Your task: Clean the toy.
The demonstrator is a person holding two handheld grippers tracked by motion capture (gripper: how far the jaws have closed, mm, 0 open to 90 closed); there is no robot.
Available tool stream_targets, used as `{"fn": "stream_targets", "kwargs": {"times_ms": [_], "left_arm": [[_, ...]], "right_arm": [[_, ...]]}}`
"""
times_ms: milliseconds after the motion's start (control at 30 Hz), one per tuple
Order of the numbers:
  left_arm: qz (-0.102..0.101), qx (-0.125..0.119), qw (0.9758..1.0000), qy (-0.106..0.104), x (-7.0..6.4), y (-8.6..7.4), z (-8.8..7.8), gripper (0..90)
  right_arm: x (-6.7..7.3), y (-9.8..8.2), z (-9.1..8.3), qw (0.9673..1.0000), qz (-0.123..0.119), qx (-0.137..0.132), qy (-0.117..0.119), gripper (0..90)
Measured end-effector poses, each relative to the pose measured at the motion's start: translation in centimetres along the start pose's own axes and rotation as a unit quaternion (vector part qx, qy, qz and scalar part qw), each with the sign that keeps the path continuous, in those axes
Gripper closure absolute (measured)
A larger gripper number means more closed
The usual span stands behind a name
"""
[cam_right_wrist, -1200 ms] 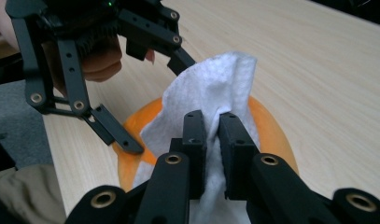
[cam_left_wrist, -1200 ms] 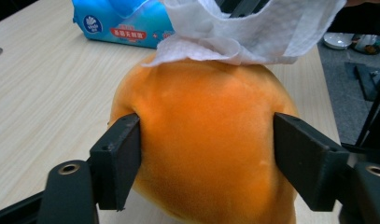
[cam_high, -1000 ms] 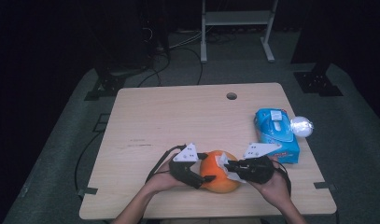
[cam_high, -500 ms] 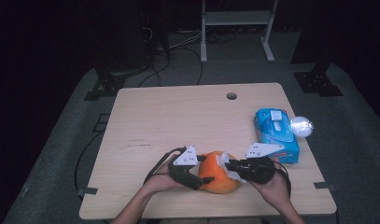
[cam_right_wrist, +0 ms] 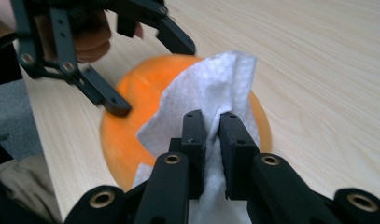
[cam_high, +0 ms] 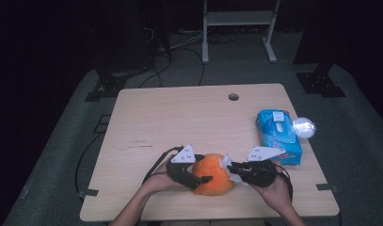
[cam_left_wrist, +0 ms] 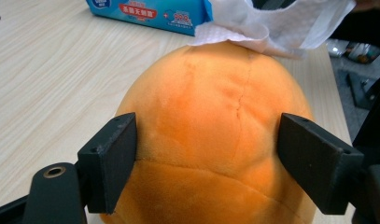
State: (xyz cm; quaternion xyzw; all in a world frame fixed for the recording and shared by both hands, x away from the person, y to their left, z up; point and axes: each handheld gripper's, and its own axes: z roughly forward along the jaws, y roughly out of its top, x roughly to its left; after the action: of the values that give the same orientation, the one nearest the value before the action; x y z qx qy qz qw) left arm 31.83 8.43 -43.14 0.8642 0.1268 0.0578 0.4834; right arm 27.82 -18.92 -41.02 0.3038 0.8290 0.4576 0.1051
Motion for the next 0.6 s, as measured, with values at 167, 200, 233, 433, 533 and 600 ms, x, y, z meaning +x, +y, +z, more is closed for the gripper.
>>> {"fn": "stream_targets", "kwargs": {"times_ms": [167,200,233,433,533,600], "left_arm": [[0.012,0.004,0.9999,0.008,-0.1,0.3,0.3,17.5],[0.007,0.006,0.9999,0.005,0.1,0.1,0.2,20.0],[0.005,0.008,1.0000,0.003,0.2,0.0,0.0,22.0],[-0.002,0.012,0.9999,-0.005,0.5,-0.7,-0.4,24.4],[0.002,0.017,0.9998,-0.009,0.4,-0.7,-0.2,24.4],[0.004,0.017,0.9998,-0.011,0.3,-0.7,-0.2,24.4]], "right_arm": [[0.9,0.6,0.6,0.9996,-0.023,-0.010,-0.011,80.4],[0.9,0.6,0.7,0.9996,-0.023,-0.009,-0.011,80.3],[0.8,0.5,0.7,0.9997,-0.019,-0.010,-0.008,80.4],[-0.9,-0.7,0.6,0.9998,0.013,0.007,-0.015,80.5],[-1.3,-0.7,0.3,0.9995,0.030,-0.006,-0.004,80.3],[-1.1,-0.2,0.2,0.9990,0.032,-0.026,0.019,80.1]]}}
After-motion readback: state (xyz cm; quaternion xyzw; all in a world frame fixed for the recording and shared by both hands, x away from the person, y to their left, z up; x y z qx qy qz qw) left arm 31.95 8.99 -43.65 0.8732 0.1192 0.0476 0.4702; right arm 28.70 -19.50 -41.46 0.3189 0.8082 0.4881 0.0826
